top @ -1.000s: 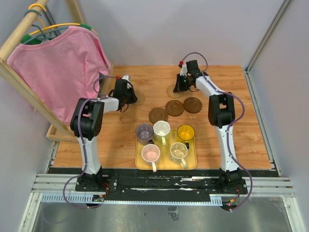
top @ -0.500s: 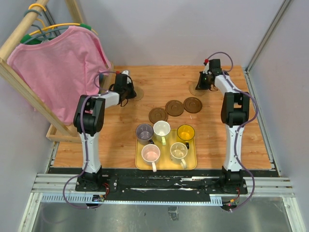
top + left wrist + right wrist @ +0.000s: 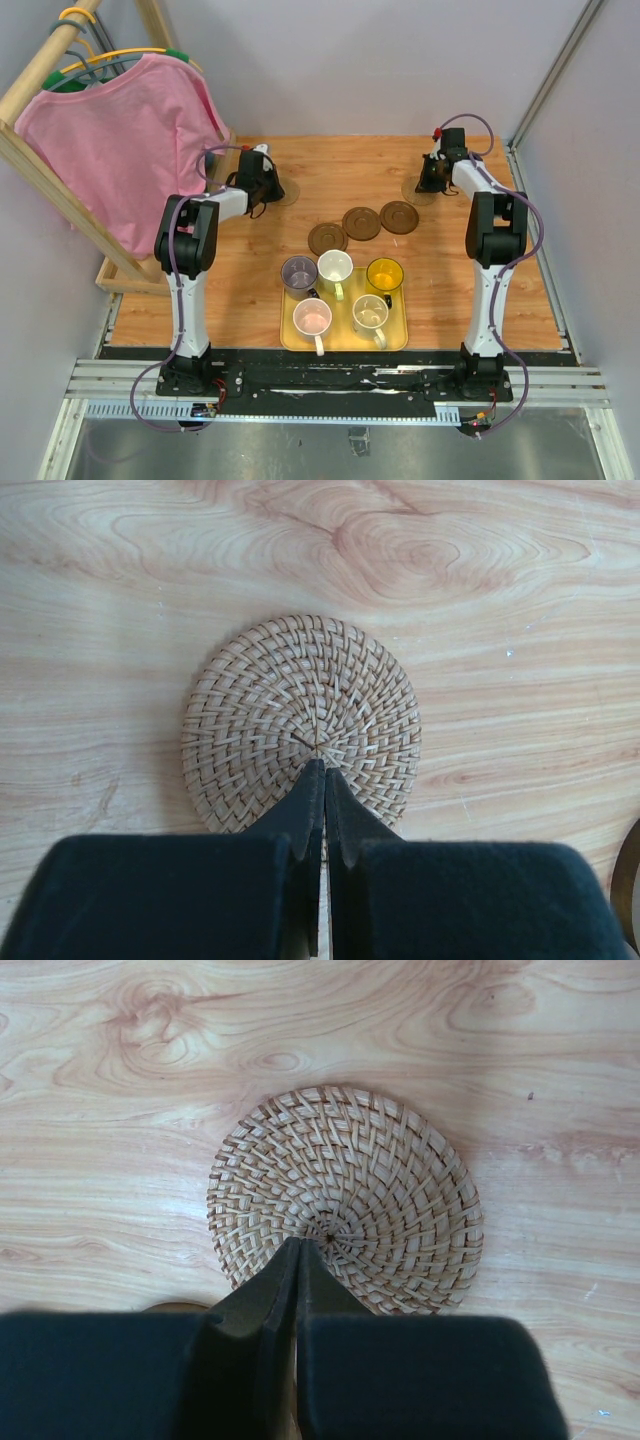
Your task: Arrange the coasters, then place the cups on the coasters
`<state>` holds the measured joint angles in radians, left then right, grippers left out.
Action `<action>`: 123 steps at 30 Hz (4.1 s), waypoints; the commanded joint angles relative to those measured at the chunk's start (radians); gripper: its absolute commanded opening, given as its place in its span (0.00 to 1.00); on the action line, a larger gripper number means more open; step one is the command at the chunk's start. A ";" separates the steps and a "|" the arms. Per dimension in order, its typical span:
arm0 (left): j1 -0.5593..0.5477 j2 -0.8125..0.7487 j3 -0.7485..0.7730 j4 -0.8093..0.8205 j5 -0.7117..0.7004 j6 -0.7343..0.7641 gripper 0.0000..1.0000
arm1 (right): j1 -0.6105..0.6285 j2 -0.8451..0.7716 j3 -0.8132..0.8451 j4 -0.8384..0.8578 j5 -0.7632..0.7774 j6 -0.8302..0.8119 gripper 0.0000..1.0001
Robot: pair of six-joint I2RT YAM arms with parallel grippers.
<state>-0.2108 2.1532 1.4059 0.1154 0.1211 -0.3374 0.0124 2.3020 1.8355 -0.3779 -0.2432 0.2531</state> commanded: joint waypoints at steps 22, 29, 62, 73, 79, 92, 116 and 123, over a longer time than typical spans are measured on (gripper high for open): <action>-0.036 -0.246 -0.129 0.153 0.260 0.000 0.01 | 0.043 -0.331 -0.232 0.076 -0.081 -0.087 0.11; -0.171 -0.215 -0.146 0.166 0.333 0.029 0.01 | 0.131 -0.436 -0.408 0.089 0.016 -0.109 0.04; -0.364 0.209 0.241 -0.032 0.499 0.052 0.01 | 0.157 -0.235 -0.391 0.059 -0.047 -0.089 0.01; -0.354 0.332 0.427 -0.169 0.374 0.055 0.01 | 0.159 -0.088 -0.229 0.012 -0.090 -0.098 0.01; -0.309 0.336 0.429 -0.142 0.322 -0.012 0.01 | 0.161 -0.033 -0.125 -0.018 -0.116 -0.104 0.01; -0.244 0.347 0.485 -0.129 0.244 -0.040 0.00 | 0.163 0.056 0.029 -0.050 -0.149 -0.105 0.01; -0.223 0.186 0.403 0.025 0.317 0.034 0.06 | 0.168 -0.043 0.066 0.024 -0.171 -0.148 0.05; -0.224 -0.068 0.208 0.102 0.322 0.088 0.11 | 0.196 -0.215 -0.041 0.059 -0.132 -0.172 0.18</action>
<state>-0.4389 2.2780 1.6985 0.1032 0.4248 -0.3050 0.1669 2.2196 1.8427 -0.3653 -0.3969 0.1154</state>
